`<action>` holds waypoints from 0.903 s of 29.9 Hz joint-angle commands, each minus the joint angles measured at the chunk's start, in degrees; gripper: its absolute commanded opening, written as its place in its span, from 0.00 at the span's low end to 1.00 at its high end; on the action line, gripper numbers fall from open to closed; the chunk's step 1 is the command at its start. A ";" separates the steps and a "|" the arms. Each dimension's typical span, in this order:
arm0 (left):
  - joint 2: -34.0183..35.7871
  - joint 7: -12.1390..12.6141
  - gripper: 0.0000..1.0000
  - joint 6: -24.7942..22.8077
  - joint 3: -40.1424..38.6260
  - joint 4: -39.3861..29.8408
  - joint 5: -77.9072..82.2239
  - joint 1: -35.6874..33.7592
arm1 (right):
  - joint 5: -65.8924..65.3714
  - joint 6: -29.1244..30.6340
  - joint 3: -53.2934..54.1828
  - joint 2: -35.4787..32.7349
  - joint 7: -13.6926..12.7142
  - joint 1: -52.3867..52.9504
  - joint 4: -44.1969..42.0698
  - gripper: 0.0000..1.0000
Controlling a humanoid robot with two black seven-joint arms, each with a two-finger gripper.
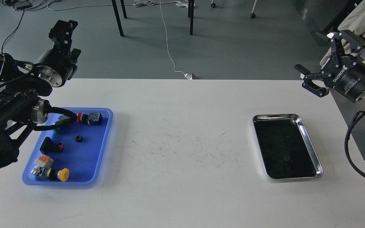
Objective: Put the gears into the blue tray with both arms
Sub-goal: 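Open the left hand and lift it away from the blue tray, then lower the right gripper into the steel tray and grasp another black part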
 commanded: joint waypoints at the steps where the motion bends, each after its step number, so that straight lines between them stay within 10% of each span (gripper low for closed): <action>1: -3.57 0.09 0.98 -2.79 -5.83 5.49 -3.95 0.41 | -12.26 -0.49 -4.29 -0.01 -1.48 2.72 5.91 0.98; 13: -3.23 -0.70 0.98 -21.96 -8.13 12.72 -6.06 3.84 | -36.02 0.30 -33.74 -8.53 -2.27 20.65 16.82 0.98; 27: -2.79 -0.97 0.98 -22.32 -7.69 12.63 -5.53 5.68 | -56.86 2.67 -45.71 -14.25 -3.41 19.25 12.18 0.98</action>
